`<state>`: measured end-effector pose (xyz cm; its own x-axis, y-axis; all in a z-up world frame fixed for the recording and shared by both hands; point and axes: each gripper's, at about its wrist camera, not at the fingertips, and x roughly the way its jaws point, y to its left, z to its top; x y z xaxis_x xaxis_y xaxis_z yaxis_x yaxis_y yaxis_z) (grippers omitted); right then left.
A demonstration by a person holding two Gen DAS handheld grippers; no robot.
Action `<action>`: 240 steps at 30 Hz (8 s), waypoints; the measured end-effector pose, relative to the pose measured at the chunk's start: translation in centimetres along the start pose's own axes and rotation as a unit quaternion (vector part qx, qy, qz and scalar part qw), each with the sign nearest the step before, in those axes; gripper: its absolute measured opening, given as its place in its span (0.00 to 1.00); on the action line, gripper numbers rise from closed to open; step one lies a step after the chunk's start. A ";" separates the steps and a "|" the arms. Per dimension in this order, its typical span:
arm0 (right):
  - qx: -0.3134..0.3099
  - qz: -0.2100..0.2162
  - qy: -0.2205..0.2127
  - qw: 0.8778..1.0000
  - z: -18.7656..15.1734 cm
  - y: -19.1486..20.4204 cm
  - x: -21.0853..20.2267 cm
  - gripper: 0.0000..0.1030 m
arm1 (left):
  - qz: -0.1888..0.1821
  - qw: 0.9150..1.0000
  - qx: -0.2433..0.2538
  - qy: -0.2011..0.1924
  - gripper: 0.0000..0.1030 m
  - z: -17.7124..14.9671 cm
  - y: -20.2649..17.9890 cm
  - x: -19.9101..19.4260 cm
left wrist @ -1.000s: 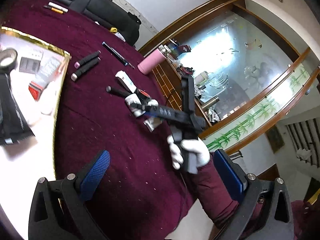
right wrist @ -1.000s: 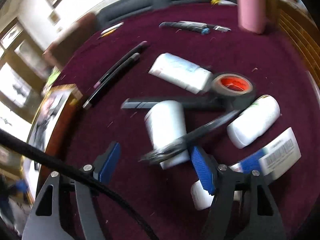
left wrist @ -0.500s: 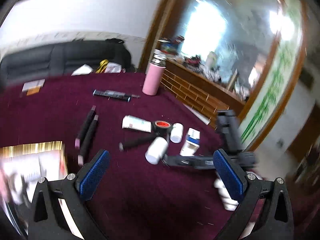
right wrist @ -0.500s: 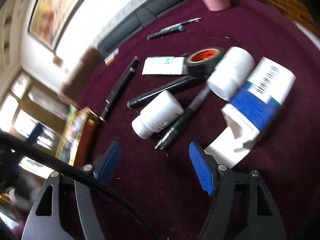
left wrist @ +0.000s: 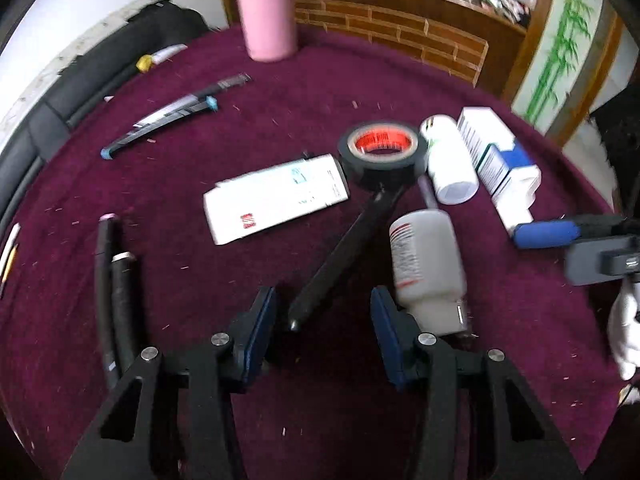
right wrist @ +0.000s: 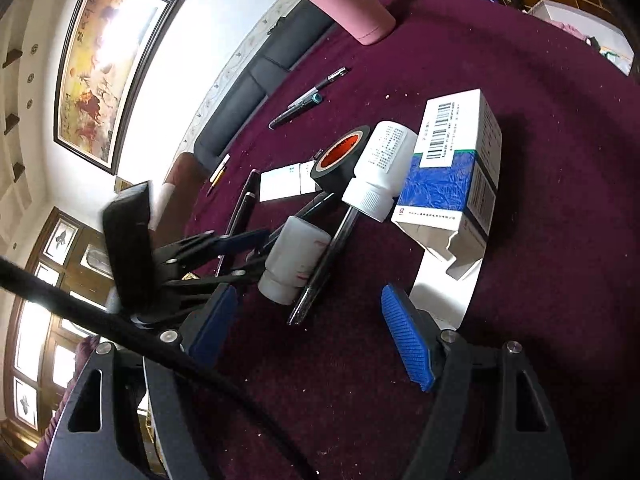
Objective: Organize objects
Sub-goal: 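Move both open grippers away from the tray toward the remaining items, then grasp a black marker with the left gripper while right grasps a white pill bottle, then carry marker and pill bottle into the tray with both grippers and release, then move both open grippers back toward the items on the carpet, then grasp a clear pen with the left gripper while right grasps the blue-and-white medicine box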
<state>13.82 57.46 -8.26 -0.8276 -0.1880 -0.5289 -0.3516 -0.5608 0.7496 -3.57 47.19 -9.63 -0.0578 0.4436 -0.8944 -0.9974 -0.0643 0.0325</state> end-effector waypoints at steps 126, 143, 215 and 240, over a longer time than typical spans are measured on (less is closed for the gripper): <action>-0.252 -0.058 0.184 0.948 -12.5 30.0 21.0 0.46 | 0.039 0.771 -0.533 -0.347 0.59 -43.0 9.0 -26.6; -0.220 0.036 0.194 0.955 -14.3 28.5 17.3 0.49 | 0.048 0.771 -0.521 -0.364 0.63 -43.1 6.2 -28.3; -0.068 -0.217 -0.099 0.969 1.0 1.2 -10.0 0.66 | -0.177 0.906 -0.339 -0.181 0.78 -16.6 -5.7 -7.9; 0.032 -0.150 -0.065 0.986 1.5 -5.0 -5.8 0.35 | -0.132 0.947 -0.229 -0.184 0.95 -10.9 -8.3 -9.9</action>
<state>19.73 62.53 -8.32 -0.7293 0.0862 -0.6787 -0.6131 -0.5228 0.5923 5.80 33.61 -5.88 0.0960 0.7741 -0.6257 -0.8602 -0.2518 -0.4435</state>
